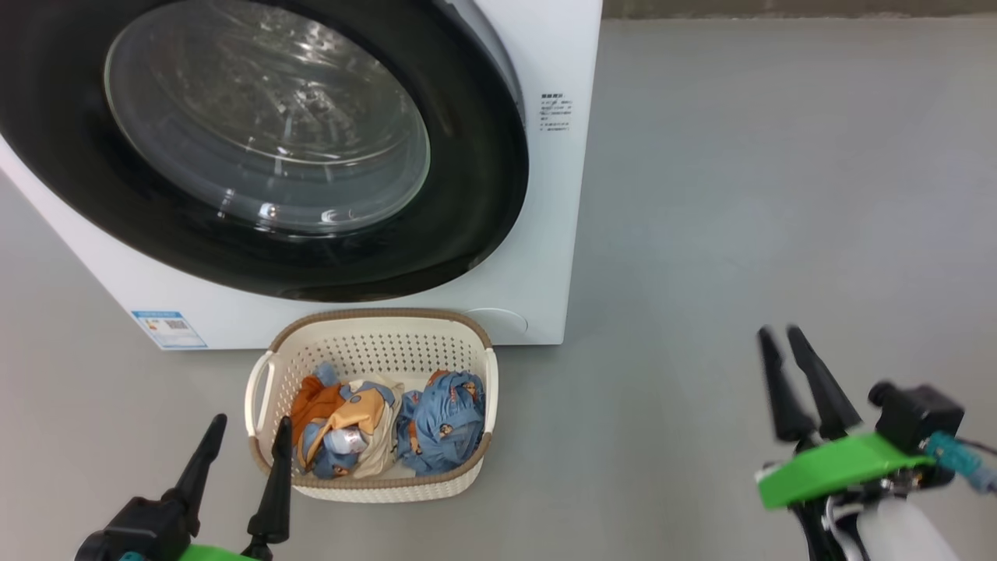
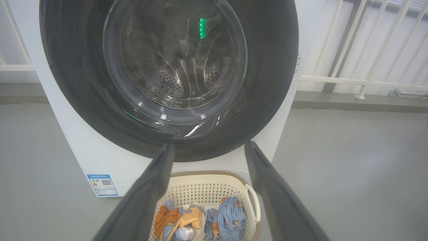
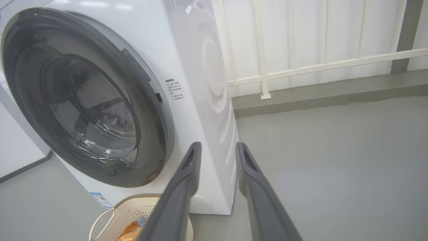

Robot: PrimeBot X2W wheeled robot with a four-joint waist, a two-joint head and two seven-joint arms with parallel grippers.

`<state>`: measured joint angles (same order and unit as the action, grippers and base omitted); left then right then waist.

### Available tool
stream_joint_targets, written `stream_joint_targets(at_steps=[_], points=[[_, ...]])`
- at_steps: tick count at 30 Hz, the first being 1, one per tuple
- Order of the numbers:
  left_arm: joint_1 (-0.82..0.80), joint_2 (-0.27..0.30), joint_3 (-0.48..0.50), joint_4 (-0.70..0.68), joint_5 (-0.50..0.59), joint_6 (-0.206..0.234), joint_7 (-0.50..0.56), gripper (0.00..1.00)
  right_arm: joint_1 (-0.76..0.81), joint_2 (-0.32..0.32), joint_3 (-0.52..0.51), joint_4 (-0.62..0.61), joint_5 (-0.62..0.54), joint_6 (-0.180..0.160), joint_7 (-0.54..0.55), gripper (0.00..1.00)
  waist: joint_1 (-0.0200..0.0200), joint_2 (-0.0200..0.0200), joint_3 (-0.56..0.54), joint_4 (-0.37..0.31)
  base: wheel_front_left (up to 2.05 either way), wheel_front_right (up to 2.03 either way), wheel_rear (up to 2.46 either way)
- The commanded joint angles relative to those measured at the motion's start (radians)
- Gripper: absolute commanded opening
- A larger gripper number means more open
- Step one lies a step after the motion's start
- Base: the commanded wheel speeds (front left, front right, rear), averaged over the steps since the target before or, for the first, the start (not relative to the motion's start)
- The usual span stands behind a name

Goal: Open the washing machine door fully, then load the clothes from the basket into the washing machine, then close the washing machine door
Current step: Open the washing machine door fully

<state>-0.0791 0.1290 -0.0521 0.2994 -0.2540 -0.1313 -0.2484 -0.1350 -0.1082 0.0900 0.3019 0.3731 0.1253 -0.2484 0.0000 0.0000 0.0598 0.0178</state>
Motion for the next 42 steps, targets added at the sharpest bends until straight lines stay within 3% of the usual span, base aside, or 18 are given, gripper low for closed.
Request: stream_joint_targets(at_steps=[1, 9, 14, 19, 24, 33, 42], points=[[-0.042, 0.008, 0.03, -0.02, -0.007, 0.001, -0.013, 1.0, -0.065, -0.001, 0.012, -0.026, 0.054, 0.005, -0.013, 0.0, 0.0, 0.0, 0.01, 0.009, 0.0, 0.0, 0.0], [-0.056, -0.008, 0.009, -0.012, -0.015, 0.001, -0.013, 1.0, -0.217, 0.006, 0.024, -0.045, 0.43, 0.005, -0.013, 0.0, 0.0, 0.0, 0.041, 0.04, 0.0, 0.0, 0.0], [-0.076, -0.012, -0.007, -0.011, -0.024, 0.001, -0.013, 1.0, -0.316, -0.06, 0.068, -0.05, 0.697, 0.005, -0.013, 0.0, 0.0, 0.0, 0.075, 0.071, 0.0, 0.0, 0.0], [-0.096, -0.015, -0.014, -0.01, -0.03, 0.001, -0.013, 1.0, -0.4, -0.134, 0.128, -0.046, 0.865, 0.005, -0.013, 0.0, 0.0, 0.0, 0.109, 0.095, 0.0, 0.0, 0.0], [-0.124, -0.023, -0.026, -0.005, -0.039, 0.001, -0.013, 1.0, -0.514, -0.222, 0.169, -0.036, 1.099, 0.005, 0.066, 0.0, 0.0, 0.0, 0.157, 0.13, 0.0, 0.0, 0.0], [-0.156, -0.037, -0.044, -0.003, -0.049, 0.001, -0.013, 1.0, -0.628, -0.267, 0.204, -0.077, 1.218, 0.005, 0.255, 0.0, 0.0, 0.0, 0.225, 0.155, 0.0, 0.0, 0.0], [-0.203, -0.051, -0.071, -0.001, -0.06, 0.001, -0.013, 1.0, -0.748, -0.296, 0.219, -0.059, 1.244, 0.005, 0.448, 0.0, 0.0, 0.0, 0.303, 0.185, 0.0, 0.0, 0.0]])
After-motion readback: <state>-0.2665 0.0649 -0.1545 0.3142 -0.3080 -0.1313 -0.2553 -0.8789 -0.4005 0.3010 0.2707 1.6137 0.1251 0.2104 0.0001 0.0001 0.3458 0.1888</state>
